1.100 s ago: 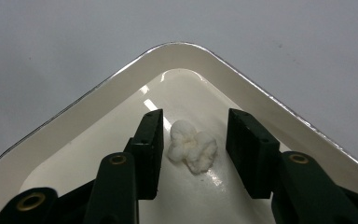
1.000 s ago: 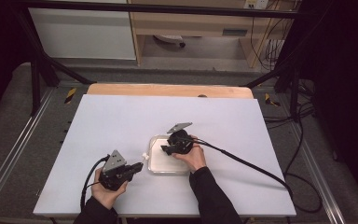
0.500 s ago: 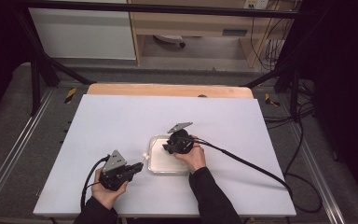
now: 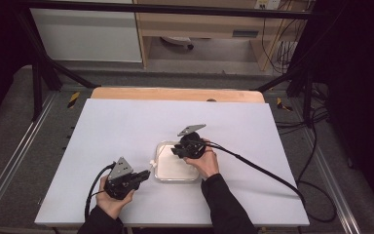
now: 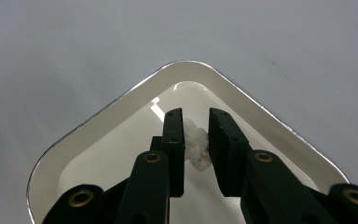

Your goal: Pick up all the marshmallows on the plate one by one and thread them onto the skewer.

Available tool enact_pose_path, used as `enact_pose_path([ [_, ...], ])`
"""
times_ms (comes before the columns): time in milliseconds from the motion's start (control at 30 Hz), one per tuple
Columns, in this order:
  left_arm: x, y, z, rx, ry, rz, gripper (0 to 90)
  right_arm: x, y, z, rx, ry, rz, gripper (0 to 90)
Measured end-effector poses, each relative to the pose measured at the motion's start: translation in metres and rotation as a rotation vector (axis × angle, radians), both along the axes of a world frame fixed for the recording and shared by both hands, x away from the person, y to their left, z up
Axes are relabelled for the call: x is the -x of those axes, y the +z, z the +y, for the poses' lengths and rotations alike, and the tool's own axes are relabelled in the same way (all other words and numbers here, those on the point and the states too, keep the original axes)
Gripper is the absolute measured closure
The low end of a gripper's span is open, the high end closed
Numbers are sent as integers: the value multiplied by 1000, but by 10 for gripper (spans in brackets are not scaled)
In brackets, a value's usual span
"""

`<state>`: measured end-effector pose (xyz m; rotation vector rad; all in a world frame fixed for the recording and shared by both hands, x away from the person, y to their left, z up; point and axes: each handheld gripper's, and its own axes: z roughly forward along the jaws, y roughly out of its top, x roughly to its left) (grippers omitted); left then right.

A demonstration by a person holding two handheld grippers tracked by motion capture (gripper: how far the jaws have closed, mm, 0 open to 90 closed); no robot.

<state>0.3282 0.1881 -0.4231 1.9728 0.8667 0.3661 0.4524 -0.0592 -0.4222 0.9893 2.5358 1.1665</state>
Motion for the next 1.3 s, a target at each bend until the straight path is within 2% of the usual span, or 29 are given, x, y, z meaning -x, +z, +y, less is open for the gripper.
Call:
enact_pose_path([
  [200, 0, 0, 0, -2, -1, 0, 887, 2, 4, -3, -2, 13, 3, 797],
  [367, 0, -1, -1, -3, -5, -1, 887, 5, 12, -9, -32, 15, -5, 808],
  [833, 2, -2, -6, -5, -41, -17, 887, 30, 65, -39, -230, 52, -81, 815],
  [933, 3, -2, -8, 11, -67, -32, 887, 33, 73, -43, -273, 58, -83, 817],
  [1100, 5, -2, -12, 2, -84, -47, 887, 36, 81, -46, -345, 82, -76, 819],
  [1300, 7, -1, -13, -6, -74, -43, 887, 38, 81, -45, -362, 96, -62, 820],
])
